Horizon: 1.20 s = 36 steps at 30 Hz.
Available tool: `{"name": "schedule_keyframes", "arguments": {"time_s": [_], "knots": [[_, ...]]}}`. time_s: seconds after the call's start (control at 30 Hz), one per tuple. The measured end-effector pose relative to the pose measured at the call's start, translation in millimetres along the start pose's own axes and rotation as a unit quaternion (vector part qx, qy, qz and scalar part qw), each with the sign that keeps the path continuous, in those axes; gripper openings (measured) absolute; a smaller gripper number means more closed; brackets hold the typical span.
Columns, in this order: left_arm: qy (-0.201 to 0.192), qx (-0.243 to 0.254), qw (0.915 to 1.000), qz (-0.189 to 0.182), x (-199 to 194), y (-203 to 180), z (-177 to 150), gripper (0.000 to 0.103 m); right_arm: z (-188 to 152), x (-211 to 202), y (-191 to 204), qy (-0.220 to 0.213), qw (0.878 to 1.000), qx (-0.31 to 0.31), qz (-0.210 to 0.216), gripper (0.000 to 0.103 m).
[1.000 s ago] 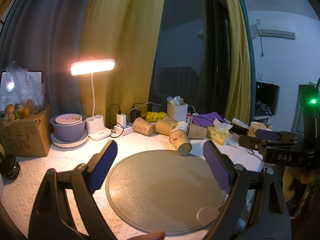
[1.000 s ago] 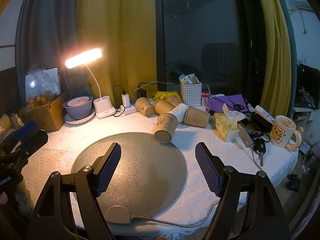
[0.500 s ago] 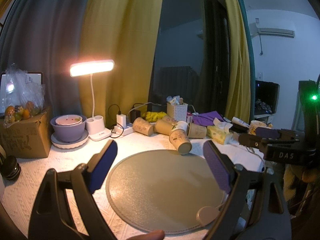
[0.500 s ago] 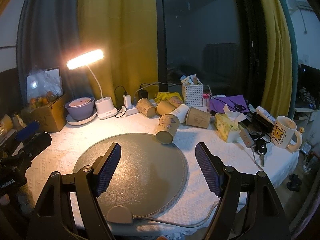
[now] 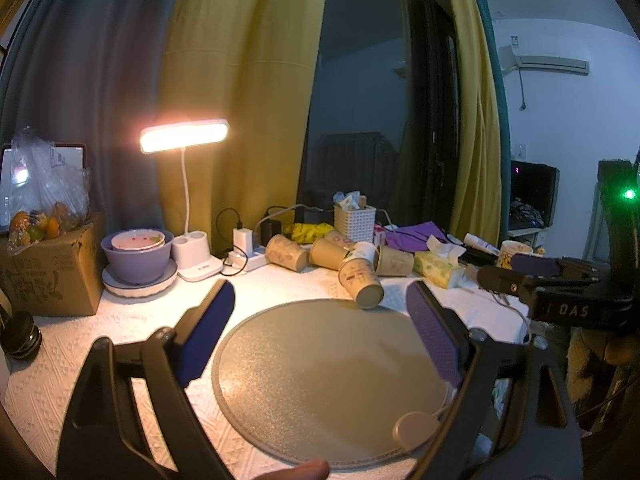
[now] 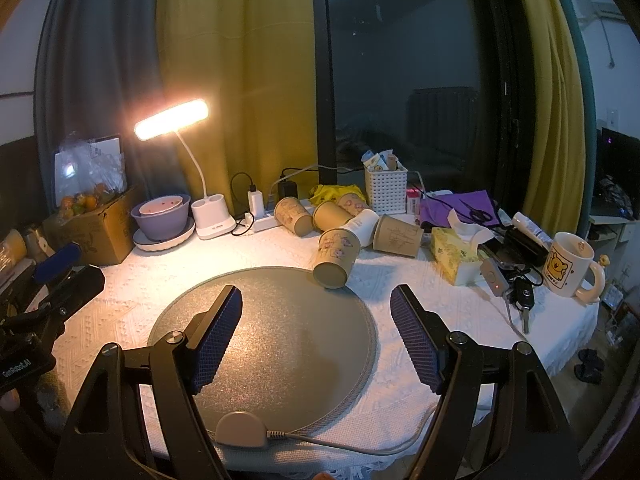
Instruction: Flip cup upright
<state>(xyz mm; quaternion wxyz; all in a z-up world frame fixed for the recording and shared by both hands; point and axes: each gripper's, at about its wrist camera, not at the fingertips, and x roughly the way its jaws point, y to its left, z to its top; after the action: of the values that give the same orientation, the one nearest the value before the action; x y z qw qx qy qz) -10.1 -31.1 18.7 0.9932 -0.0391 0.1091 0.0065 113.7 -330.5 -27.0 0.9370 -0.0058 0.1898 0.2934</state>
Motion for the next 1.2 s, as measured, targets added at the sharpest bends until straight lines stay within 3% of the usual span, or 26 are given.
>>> {"name": "schedule_keyframes", "arguments": {"time_s": [0.8,1.2], "knots": [[0.007,0.003,0.9999,-0.007,2,-9,-1,0.089,-1,-1,-3,-0.002,1.0,0.0,0.001,0.079],[0.025,0.034,0.9986,-0.033,26,-12,10,0.089,2,10,-16,0.004,1.0,0.006,-0.009,0.079]]}}
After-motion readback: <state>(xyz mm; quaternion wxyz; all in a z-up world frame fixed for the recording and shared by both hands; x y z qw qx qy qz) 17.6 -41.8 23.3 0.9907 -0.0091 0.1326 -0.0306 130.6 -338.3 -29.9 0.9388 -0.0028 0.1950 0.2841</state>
